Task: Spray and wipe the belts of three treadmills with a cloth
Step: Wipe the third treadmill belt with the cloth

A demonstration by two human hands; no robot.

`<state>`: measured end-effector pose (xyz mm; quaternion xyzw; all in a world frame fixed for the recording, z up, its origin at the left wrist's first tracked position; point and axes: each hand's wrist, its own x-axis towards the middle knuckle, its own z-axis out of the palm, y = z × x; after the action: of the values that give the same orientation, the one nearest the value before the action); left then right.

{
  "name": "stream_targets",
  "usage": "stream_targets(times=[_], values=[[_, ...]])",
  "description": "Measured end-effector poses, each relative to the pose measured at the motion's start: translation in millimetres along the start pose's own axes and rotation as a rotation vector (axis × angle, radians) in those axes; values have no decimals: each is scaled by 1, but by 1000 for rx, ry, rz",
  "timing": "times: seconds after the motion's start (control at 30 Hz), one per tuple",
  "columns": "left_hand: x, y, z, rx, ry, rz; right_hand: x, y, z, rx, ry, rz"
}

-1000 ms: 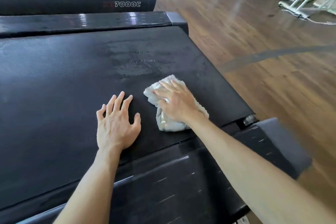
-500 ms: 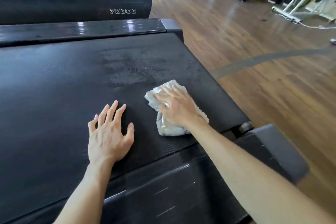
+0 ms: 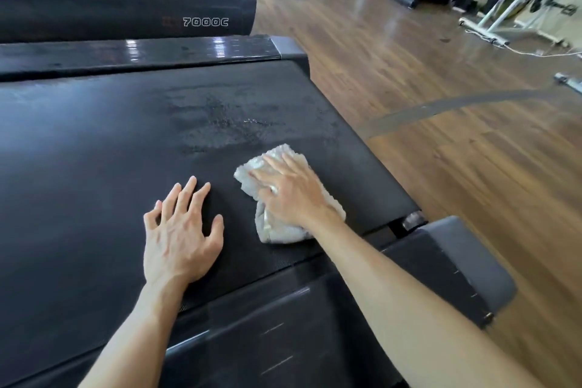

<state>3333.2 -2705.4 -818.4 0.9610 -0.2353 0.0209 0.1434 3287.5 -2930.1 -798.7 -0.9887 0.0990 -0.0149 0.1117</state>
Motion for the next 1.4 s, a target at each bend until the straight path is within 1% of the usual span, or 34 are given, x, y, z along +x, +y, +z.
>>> stream_targets(times=[0.07,0.1,0.13,0.23,0.33,0.37,0.43,0.5,0.53,0.57,0.6,0.67,0.7,0.77,0.8,0.87,0.9,0.97,1.0,1.03,1.07,1.13,1.23,1.33,1.37,1.4], values=[[0,0,0,-3,-3,5,-38,10,0,65,20,-39],[-1,0,-1,-6,-3,4,-50,24,-1,64,39,-25],[0,1,-1,-9,1,6,-57,41,-7,37,62,29],[0,1,1,-10,9,11,-28,80,-17,-39,173,234],[0,0,3,-16,24,11,19,74,-20,-24,193,337],[-1,1,2,-19,26,11,29,64,-18,-2,187,316],[-1,1,1,-14,12,18,29,40,-13,-19,137,170],[0,0,1,-11,11,17,-3,20,-12,32,102,38],[1,1,0,-14,13,16,-24,20,-13,33,144,-37],[-1,1,0,-12,12,16,-45,28,-9,-9,234,-105],[-1,2,0,-6,15,16,-59,41,-7,-44,305,-81],[-1,1,0,-5,19,12,-60,64,-6,-37,310,162],[0,1,0,-10,18,12,-50,71,-5,-37,313,248],[-1,2,1,-6,13,17,-20,70,-6,-41,308,323],[-1,1,1,0,12,16,-5,66,-9,-35,276,338],[0,1,1,3,13,15,23,56,-12,-10,221,309],[1,1,2,3,10,17,28,47,-13,-7,197,263],[0,1,2,-3,19,18,14,27,-11,-36,189,84],[0,0,1,-7,25,17,0,21,-11,-10,185,-3],[-1,0,1,-6,25,19,-17,22,-10,21,148,-45],[-1,1,2,-5,21,22,-31,32,-10,41,115,-39],[0,1,1,-13,27,22,-49,65,-12,19,104,53],[-1,1,1,-1,20,16,-32,99,-20,-38,191,224],[0,1,0,3,11,19,14,89,-22,-61,205,293],[0,1,0,4,10,19,26,78,-18,-50,216,273],[0,1,1,3,11,19,30,66,-14,-53,213,213]])
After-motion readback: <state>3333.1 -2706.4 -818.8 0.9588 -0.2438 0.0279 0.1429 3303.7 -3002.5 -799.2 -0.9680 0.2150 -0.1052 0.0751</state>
